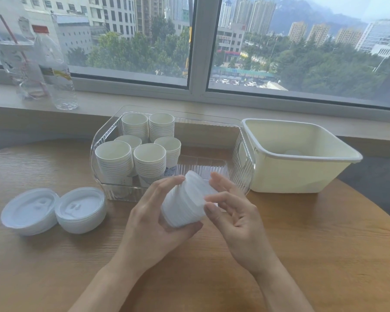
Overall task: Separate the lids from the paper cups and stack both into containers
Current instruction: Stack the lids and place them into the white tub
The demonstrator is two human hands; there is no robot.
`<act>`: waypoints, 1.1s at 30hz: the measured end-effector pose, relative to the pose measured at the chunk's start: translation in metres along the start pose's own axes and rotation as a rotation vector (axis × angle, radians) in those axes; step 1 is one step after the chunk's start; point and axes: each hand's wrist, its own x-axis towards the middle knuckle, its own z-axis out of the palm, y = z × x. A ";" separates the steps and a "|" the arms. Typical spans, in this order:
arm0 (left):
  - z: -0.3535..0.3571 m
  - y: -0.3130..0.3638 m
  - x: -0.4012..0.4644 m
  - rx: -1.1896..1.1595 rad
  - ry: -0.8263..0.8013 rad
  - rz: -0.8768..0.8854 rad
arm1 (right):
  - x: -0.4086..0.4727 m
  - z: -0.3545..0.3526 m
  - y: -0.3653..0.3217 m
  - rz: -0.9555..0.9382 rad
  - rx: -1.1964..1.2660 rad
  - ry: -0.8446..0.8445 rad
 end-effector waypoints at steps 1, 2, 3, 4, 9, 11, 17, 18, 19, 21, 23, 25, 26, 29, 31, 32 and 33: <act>0.000 0.000 0.000 0.002 0.004 0.005 | -0.001 0.001 -0.001 0.004 -0.025 -0.014; 0.000 0.000 0.000 0.006 0.006 0.011 | -0.001 0.001 -0.001 0.011 -0.049 -0.020; 0.001 -0.001 0.000 0.011 0.005 0.018 | -0.001 0.000 -0.001 0.018 -0.063 -0.018; 0.001 -0.001 0.000 0.017 0.002 0.023 | -0.001 -0.001 -0.002 0.021 -0.075 -0.012; 0.001 -0.002 0.000 0.026 -0.029 0.036 | -0.001 -0.008 -0.008 0.009 -0.178 -0.052; 0.001 -0.002 0.000 0.025 -0.035 0.040 | 0.000 -0.012 -0.009 0.000 -0.165 -0.023; 0.001 -0.002 0.000 0.020 -0.041 0.039 | 0.000 -0.027 -0.011 -0.009 -0.069 0.023; 0.001 -0.003 0.000 0.024 -0.048 0.041 | -0.001 -0.027 -0.011 0.003 -0.088 -0.029; 0.001 -0.003 0.000 0.028 -0.058 0.043 | -0.002 -0.026 -0.011 0.016 -0.109 -0.080; 0.001 -0.004 0.000 0.030 -0.071 0.046 | -0.002 -0.022 -0.010 0.038 -0.131 -0.146; 0.000 -0.004 0.000 0.022 -0.071 0.055 | -0.002 -0.023 -0.008 0.048 -0.127 -0.172; 0.001 -0.003 0.001 0.009 -0.078 0.072 | -0.002 -0.026 -0.007 0.059 -0.120 -0.194; 0.001 -0.002 0.001 0.004 -0.090 0.079 | -0.001 -0.027 -0.007 0.068 -0.117 -0.212; 0.002 -0.002 -0.001 0.005 -0.137 0.081 | 0.000 -0.029 -0.002 0.088 -0.133 -0.249; 0.002 -0.003 -0.002 0.023 -0.163 0.085 | 0.001 -0.027 -0.001 0.099 -0.150 -0.238; 0.002 -0.003 -0.003 0.033 -0.172 0.091 | 0.002 -0.025 -0.001 0.099 -0.157 -0.217; 0.003 -0.002 -0.003 0.038 -0.175 0.097 | 0.002 -0.023 0.000 0.093 -0.166 -0.188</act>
